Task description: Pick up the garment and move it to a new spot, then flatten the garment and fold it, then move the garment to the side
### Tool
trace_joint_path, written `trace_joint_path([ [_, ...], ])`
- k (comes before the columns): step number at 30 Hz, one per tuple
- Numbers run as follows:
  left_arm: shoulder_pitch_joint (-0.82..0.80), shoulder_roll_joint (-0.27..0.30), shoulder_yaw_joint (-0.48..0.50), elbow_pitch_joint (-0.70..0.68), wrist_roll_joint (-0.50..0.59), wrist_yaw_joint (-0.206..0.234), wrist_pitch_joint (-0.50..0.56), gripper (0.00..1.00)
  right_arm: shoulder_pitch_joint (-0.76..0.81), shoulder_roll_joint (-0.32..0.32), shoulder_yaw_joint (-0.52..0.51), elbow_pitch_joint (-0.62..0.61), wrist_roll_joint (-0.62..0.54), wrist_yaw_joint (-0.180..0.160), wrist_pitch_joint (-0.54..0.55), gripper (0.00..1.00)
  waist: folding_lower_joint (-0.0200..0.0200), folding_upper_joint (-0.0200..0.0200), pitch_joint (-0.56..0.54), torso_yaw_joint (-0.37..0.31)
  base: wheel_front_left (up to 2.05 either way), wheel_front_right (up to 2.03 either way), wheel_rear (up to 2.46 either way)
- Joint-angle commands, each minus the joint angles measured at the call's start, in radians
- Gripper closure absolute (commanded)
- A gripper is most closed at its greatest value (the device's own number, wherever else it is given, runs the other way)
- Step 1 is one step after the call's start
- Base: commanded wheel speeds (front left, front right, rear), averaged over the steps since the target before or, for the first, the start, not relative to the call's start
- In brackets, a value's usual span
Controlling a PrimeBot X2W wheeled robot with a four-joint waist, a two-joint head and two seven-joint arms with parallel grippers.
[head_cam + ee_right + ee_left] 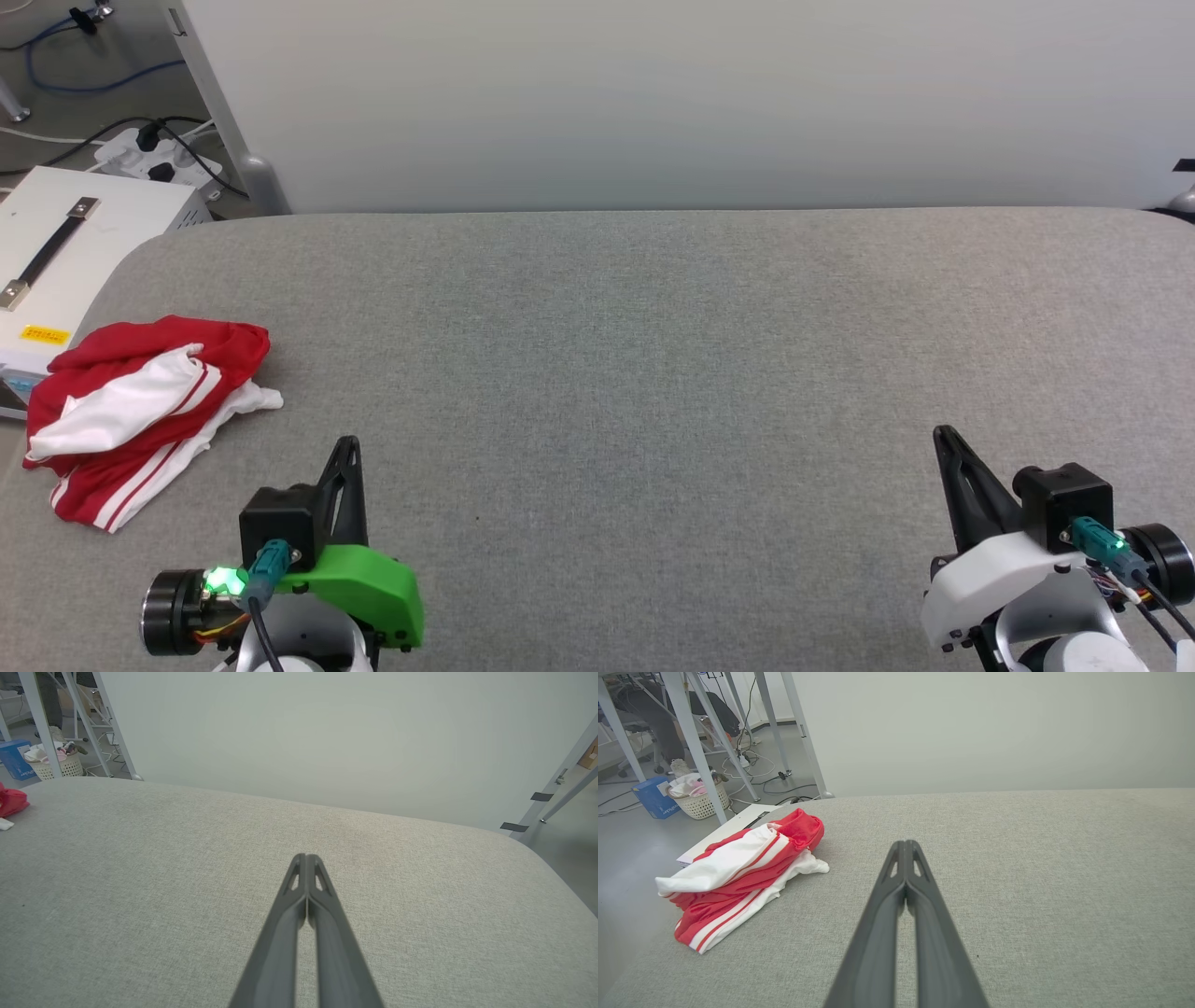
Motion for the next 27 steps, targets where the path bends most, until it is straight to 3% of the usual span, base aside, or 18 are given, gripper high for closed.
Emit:
trace_joint_path([
  [1, -0.018, -0.005, 0.002, -0.003, 0.01, 0.004, -0.001, 1.0, -0.016, 0.001, 0.001, -0.002, -0.01, -0.001, 0.003, 1.0, 0.0, 0.0, 0.0, 0.0, 0.0, 0.0, 0.0],
  [14, -0.018, -0.005, 0.002, -0.003, 0.01, 0.004, -0.001, 1.0, -0.016, 0.001, 0.001, -0.002, -0.01, -0.001, 0.003, 1.0, 0.0, 0.0, 0.0, 0.0, 0.0, 0.0, 0.0],
  [15, 0.0, 0.0, 0.0, 0.0, 0.0, 0.0, 0.0, 0.0, 0.0, 0.0, 0.0, 0.0, 0.0, 0.0, 0.0, 0.0, 0.0, 0.0, 0.0, 0.0, 0.0, 0.0, 0.0],
  [27, 0.0, 0.0, -0.003, -0.003, -0.011, 0.012, -0.021, 0.0, 0.003, 0.0, -0.013, -0.008, 0.016, 0.0, -0.02, 0.0, 0.0, 0.0, 0.001, 0.0, 0.0, 0.0, 0.0],
])
